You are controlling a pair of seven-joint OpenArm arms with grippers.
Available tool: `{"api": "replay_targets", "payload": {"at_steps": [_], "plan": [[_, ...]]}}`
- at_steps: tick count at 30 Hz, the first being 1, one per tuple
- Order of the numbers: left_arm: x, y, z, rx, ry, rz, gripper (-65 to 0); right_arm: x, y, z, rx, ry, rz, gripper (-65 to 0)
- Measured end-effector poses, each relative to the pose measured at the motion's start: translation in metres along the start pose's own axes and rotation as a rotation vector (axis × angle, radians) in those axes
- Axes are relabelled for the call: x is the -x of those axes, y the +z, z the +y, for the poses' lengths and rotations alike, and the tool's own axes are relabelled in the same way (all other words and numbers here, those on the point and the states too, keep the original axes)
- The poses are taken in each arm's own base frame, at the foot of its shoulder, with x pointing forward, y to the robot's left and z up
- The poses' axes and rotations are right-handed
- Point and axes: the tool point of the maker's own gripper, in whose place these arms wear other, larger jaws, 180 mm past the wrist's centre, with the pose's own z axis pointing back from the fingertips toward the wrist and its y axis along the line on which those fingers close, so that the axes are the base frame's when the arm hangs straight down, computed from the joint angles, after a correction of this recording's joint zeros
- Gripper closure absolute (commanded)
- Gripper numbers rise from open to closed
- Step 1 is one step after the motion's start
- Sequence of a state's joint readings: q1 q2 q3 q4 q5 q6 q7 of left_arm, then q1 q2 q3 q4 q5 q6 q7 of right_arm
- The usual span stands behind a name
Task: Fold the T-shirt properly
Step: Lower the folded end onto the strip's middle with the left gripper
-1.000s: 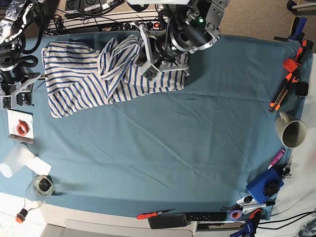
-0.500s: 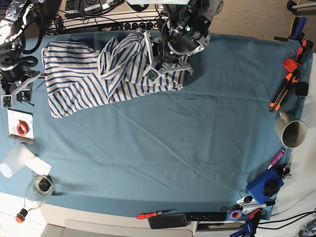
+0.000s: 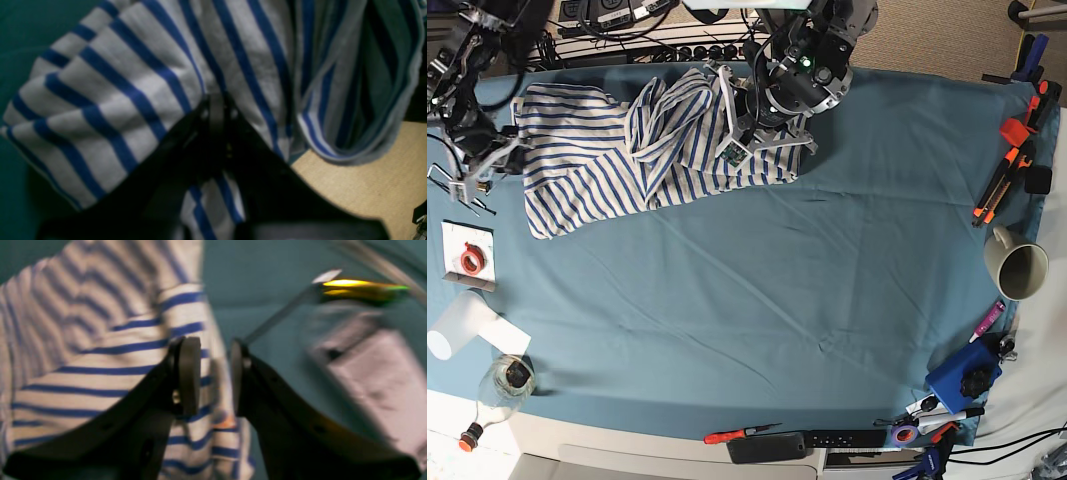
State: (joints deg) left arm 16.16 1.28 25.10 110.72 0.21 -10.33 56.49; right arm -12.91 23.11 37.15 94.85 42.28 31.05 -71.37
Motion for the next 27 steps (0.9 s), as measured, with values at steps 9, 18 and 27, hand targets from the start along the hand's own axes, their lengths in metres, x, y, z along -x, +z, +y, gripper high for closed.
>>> {"api": "replay_targets", "payload": {"at_steps": [9, 18, 27], "plan": [[0.0, 0.0, 0.0, 0.0, 0.0, 0.0, 0.0, 0.007, 0.001, -0.017, 0.096, 0.015, 0.046, -16.1], [-0.007, 0.0, 0.003, -0.006, -0.007, -0.021, 0.0, 0.002, 0.001, -0.021, 0.114, 0.049, 0.022, -16.2], [-0.009, 0.0, 0.003, -0.006, -0.007, -0.033, 0.0, -0.005, 0.014, -0.011, -0.002, 0.069, 0.078, -32.6]]}}
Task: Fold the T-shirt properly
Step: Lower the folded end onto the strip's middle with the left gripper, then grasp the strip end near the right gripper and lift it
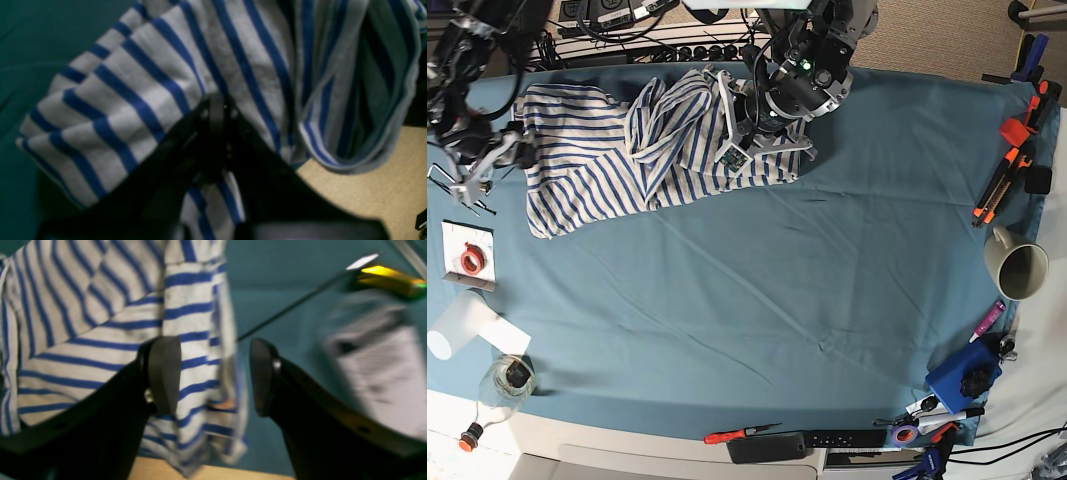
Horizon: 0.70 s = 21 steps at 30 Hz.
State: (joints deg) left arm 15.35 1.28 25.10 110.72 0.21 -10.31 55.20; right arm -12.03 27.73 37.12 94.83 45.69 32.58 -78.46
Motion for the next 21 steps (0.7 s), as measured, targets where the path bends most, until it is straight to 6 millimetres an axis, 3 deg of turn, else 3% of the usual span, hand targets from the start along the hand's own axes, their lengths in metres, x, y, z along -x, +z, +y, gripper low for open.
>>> {"api": "replay_targets", "payload": {"at_steps": [7, 12, 17, 21], "plan": [[0.0, 0.0, 0.0, 0.001, 0.0, 0.0, 0.0, -0.025, 0.017, -0.007, -0.026, -0.031, -0.073, -32.6], [-0.001, 0.0, 0.0, 0.001, 0.001, -0.002, 0.0, -0.026, 0.016, -0.005, -0.058, -0.059, -0.109, -32.6], [-0.001, 0.0, 0.0, 0.001, 0.001, -0.002, 0.0, 0.008, -0.008, -0.016, -0.095, -0.173, -0.045, -32.6], [-0.001, 0.0, 0.0, 0.001, 0.001, -0.002, 0.0, 0.03, -0.021, -0.01, -0.196, -0.24, -0.016, -32.6]]}}
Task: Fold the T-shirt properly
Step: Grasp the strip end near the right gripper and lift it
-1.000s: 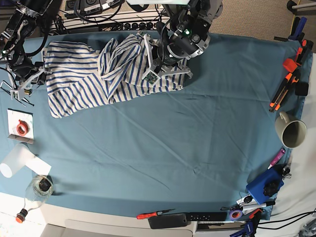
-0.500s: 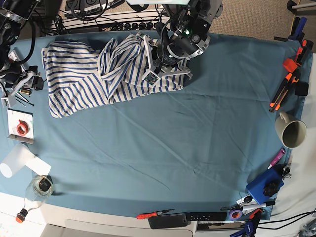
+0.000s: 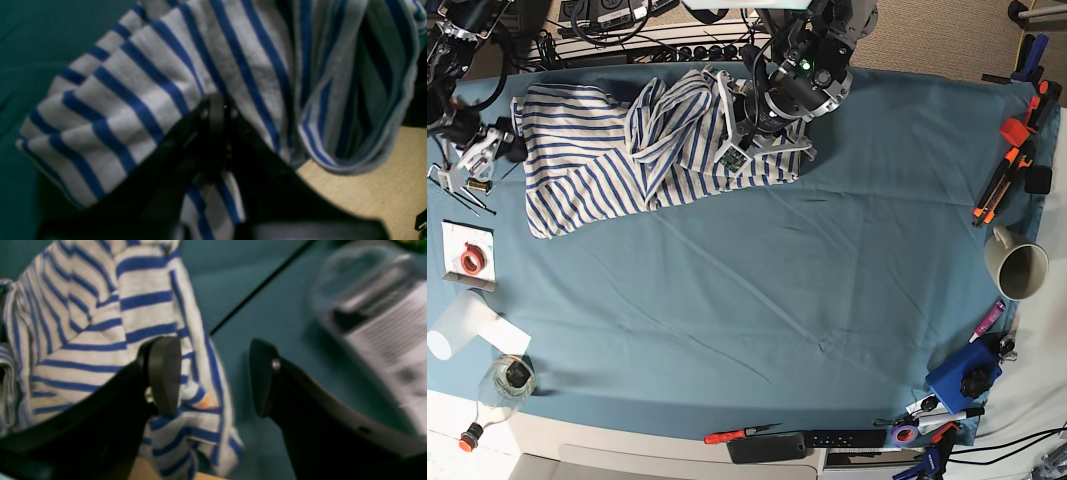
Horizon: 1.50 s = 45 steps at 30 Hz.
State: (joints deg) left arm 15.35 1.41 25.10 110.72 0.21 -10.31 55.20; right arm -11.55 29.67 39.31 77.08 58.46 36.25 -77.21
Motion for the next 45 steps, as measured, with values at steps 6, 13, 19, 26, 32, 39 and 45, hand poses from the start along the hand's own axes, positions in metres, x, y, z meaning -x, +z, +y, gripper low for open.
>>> {"api": "replay_targets", "payload": {"at_steps": [6, 13, 19, 26, 32, 39, 45], "plan": [[0.0, 0.0, 0.0, 0.0, 0.0, 0.0, 0.0, 0.008, -0.004, 0.012, -0.119, -0.039, -0.004, -32.6], [0.0, 0.0, 0.0, 0.0, 0.0, 0.0, 0.0, -0.005, 0.001, 0.02, -0.176, -0.044, -0.051, -32.6], [-0.002, 0.0, -0.001, 0.007, 0.005, -0.011, 0.0, -0.013, 0.002, 0.027, -0.211, -0.05, -0.085, -32.6], [-0.007, 0.0, -0.005, 0.031, 0.021, -0.036, 0.0, -0.012, 0.0, 0.029, -0.218, -0.055, -0.087, -32.6], [-0.006, 0.0, -0.006, 0.031, 0.021, -0.036, 0.0, 0.004, -0.016, 0.036, -0.223, -0.079, -0.077, -32.6], [-0.006, 0.0, -0.006, 0.031, 0.021, -0.035, 0.0, 0.009, -0.025, 0.043, -0.233, -0.103, -0.097, -23.1], [-0.006, 0.0, -0.006, 0.031, 0.021, -0.035, 0.0, 0.014, -0.027, 0.041, -0.22, -0.103, -0.072, 0.0]]}}
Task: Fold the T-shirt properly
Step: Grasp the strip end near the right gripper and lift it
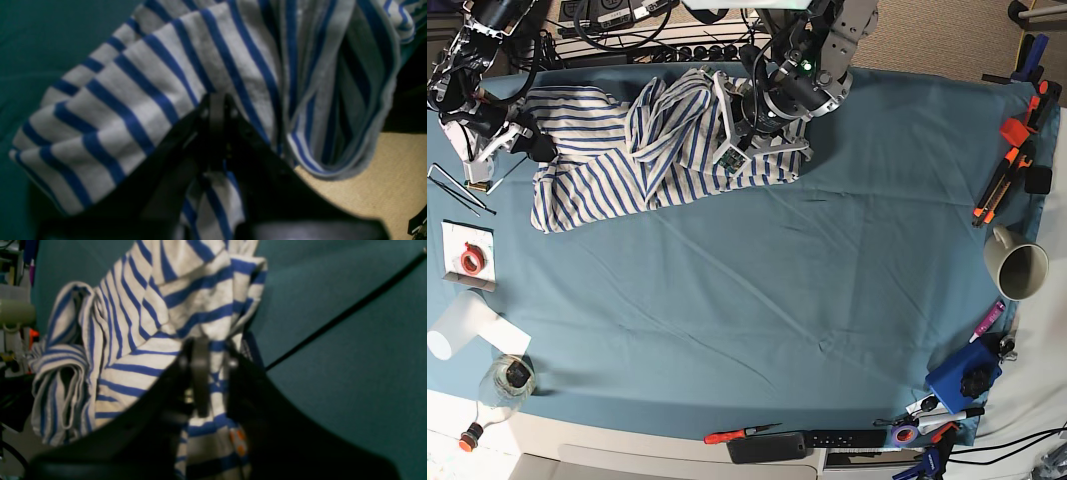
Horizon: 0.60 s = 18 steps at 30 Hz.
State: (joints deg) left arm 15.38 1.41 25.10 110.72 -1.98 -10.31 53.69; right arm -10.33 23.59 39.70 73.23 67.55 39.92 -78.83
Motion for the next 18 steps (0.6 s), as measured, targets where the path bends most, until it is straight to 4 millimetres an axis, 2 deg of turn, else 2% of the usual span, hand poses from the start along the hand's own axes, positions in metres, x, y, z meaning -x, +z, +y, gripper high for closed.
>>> {"api": "replay_targets", "payload": {"at_steps": [8, 10, 15, 18], "plan": [[0.0, 0.0, 0.0, 0.0, 0.0, 0.0, 0.0, -0.007, -0.001, 0.005, -0.021, 0.008, -0.001, 0.0], [0.0, 0.0, 0.0, 0.0, 0.0, 0.0, 0.0, -0.019, -0.004, 0.015, -0.067, 0.009, -0.037, 0.0], [0.001, 0.0, 0.0, 0.001, 0.001, 0.001, 0.0, -0.071, 0.001, 0.052, -0.241, 0.019, -0.213, 0.0], [0.001, 0.0, 0.0, 0.001, 0.001, 0.001, 0.0, -0.074, 0.002, 0.054, -0.249, 0.023, -0.223, 0.0]]}}
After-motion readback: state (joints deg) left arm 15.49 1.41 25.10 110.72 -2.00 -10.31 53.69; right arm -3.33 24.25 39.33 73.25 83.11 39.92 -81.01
